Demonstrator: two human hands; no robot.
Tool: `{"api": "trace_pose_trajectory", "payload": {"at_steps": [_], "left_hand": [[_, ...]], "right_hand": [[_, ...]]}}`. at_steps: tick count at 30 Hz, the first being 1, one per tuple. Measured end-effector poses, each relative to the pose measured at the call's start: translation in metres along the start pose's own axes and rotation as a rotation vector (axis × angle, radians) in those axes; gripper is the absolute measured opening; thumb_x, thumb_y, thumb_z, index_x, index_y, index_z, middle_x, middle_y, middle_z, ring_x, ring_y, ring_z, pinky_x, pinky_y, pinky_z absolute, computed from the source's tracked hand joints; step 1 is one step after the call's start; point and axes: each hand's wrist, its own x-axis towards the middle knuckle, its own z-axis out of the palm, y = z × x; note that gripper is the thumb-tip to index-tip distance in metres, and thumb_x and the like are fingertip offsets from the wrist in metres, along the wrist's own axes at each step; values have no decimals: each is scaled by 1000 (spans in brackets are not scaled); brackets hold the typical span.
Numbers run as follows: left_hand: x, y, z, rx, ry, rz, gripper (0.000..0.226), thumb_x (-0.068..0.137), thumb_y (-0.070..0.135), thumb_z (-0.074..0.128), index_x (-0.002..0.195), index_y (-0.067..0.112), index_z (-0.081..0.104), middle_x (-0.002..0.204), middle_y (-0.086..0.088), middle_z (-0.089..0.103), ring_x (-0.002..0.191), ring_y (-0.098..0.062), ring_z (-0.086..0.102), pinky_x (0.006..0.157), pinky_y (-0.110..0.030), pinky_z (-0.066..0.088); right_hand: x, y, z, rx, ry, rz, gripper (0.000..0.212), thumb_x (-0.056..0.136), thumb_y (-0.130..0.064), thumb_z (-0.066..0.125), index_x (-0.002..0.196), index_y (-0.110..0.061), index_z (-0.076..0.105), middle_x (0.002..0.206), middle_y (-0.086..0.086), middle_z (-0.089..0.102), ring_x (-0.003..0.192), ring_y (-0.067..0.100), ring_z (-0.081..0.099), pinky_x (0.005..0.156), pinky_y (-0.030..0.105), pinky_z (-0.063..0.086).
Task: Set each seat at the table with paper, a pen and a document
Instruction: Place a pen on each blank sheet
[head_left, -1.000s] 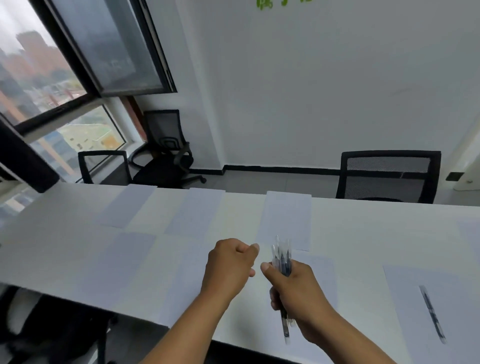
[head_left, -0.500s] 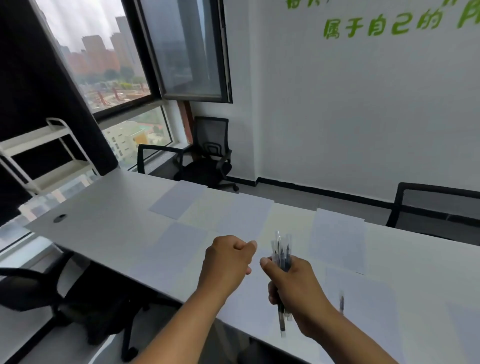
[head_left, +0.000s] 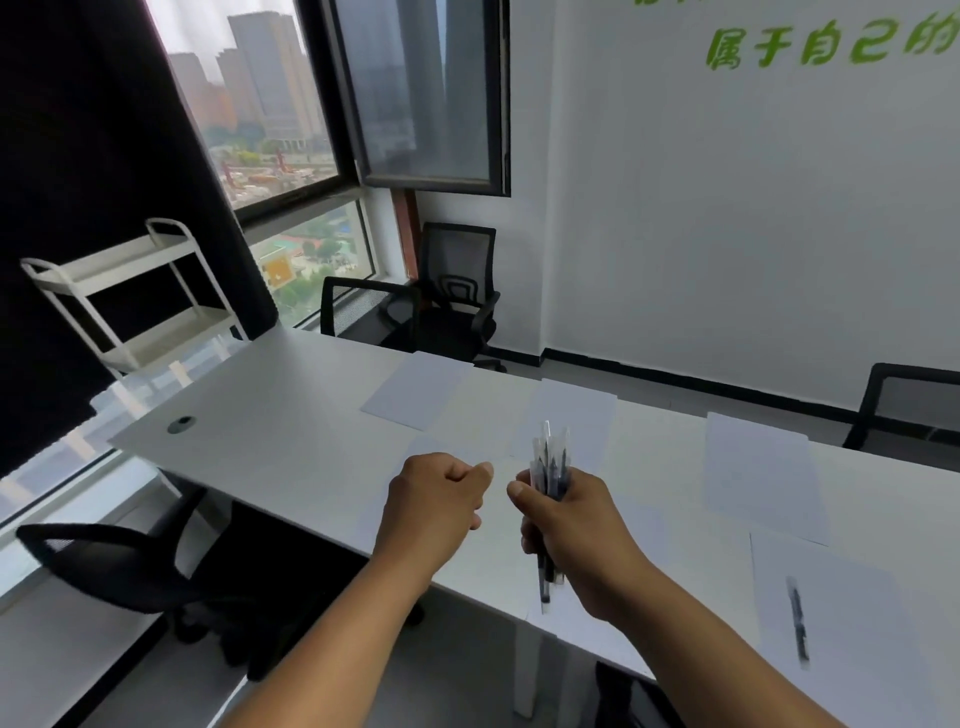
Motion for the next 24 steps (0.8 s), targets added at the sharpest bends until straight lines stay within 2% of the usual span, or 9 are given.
{"api": "trace_pose_trajectory", "payload": {"at_steps": [3,8,10,13,16,18,24], "left_hand": [[14,-7,-7,-13,0,-6,37,104,41,69,85,11,76,78,3,78,61,-3,73,84,-41,67],[37,-6,10,7,-65,-2,32,104,42,69,84,17,76,79,6,77,62,-5,74,82,-38,67],[50,-4,21,34,-100,11,32,104,41,68,84,18,76,79,6,77,62,-3,73,81,-36,66],[76,3,39,44,-151,30,29,104,40,69,86,20,76,80,8,77,63,-3,73,81,-36,67],[108,14,63,44,-223,47,23,103,39,71,88,22,78,80,9,77,64,-4,74,81,-38,67],[129,22,78,24,-259,44,22,101,38,74,86,23,79,76,9,78,63,-5,73,79,-40,67],[177,32,132,16,-346,28,19,97,34,77,81,25,81,73,5,78,68,-13,74,80,-40,65]], "right_hand": [[11,-1,8,-16,8,2,14,105,-26,67,108,-12,69,72,8,64,62,15,65,64,26,59],[34,10,2,-36,62,39,10,102,-24,71,109,-17,69,77,10,70,65,15,71,80,48,65],[46,18,-3,-13,94,56,10,100,-22,73,108,-16,70,77,10,71,65,15,71,82,52,64],[70,26,-12,22,133,79,9,98,-19,74,103,-12,71,75,8,71,63,14,71,79,48,65],[103,35,-27,42,153,77,9,97,-14,74,99,-6,69,75,9,68,63,14,68,67,31,64],[122,40,-36,77,157,77,12,96,-11,74,98,-1,67,72,7,66,62,14,65,66,25,60],[166,62,-66,153,197,135,18,95,-8,75,100,6,65,73,10,66,65,19,67,68,33,65]]}}
